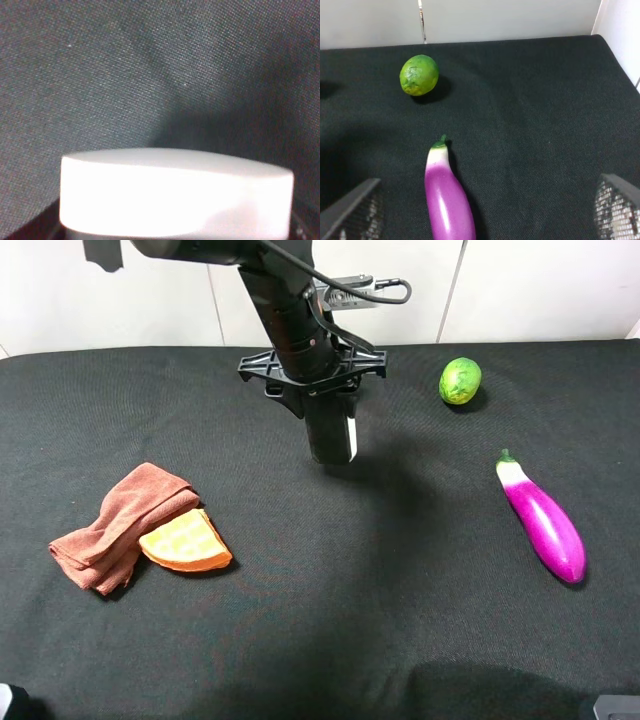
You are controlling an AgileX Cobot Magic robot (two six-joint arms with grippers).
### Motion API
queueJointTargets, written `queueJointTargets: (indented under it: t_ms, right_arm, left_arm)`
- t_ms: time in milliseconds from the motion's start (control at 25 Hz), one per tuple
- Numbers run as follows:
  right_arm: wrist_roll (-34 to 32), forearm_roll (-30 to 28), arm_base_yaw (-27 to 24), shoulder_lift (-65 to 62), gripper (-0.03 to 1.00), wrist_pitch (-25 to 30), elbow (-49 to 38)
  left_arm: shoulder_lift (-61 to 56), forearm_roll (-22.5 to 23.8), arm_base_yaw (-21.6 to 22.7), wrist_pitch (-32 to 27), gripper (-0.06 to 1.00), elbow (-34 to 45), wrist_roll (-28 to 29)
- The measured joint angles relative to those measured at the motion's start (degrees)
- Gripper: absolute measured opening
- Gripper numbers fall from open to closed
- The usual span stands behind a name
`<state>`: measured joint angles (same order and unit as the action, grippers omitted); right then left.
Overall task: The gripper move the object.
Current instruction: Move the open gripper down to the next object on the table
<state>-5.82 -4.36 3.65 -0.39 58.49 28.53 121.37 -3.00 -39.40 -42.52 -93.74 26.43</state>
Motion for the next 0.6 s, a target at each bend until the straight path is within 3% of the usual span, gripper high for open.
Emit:
queueJointTargets:
  t_ms: [600]
  right_arm:
    - [0.0, 0.0, 0.0, 0.0, 0.63, 0.0, 0.0]
  left_arm:
    - [-1.72, 1.02, 0.3, -1.16, 0.65, 0.0, -1.37]
